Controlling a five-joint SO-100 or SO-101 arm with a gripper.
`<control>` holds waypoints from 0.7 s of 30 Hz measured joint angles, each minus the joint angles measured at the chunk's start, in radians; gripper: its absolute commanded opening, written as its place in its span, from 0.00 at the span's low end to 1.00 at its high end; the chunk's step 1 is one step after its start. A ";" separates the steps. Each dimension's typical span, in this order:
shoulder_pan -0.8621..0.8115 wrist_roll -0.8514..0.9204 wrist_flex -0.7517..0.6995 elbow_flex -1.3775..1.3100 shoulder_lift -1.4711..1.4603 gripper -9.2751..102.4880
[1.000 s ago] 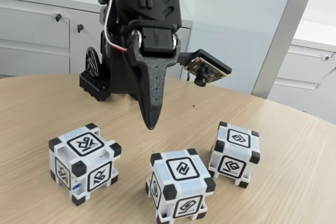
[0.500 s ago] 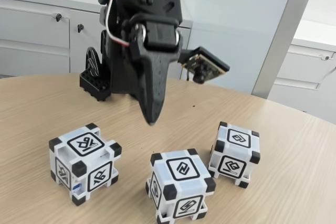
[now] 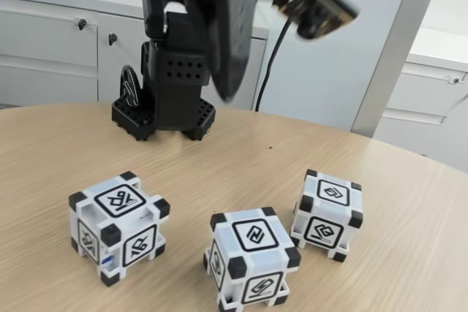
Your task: Stack cubes from left to right.
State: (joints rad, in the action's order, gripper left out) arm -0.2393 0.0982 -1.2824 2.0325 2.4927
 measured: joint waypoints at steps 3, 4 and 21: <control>0.000 0.052 0.000 -0.181 -0.156 0.11; 0.000 0.080 0.000 -0.233 -0.196 0.11; 0.342 0.307 -0.098 -0.419 -0.313 0.33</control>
State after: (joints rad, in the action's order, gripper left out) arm 0.1028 0.4050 -1.3806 1.6137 2.1798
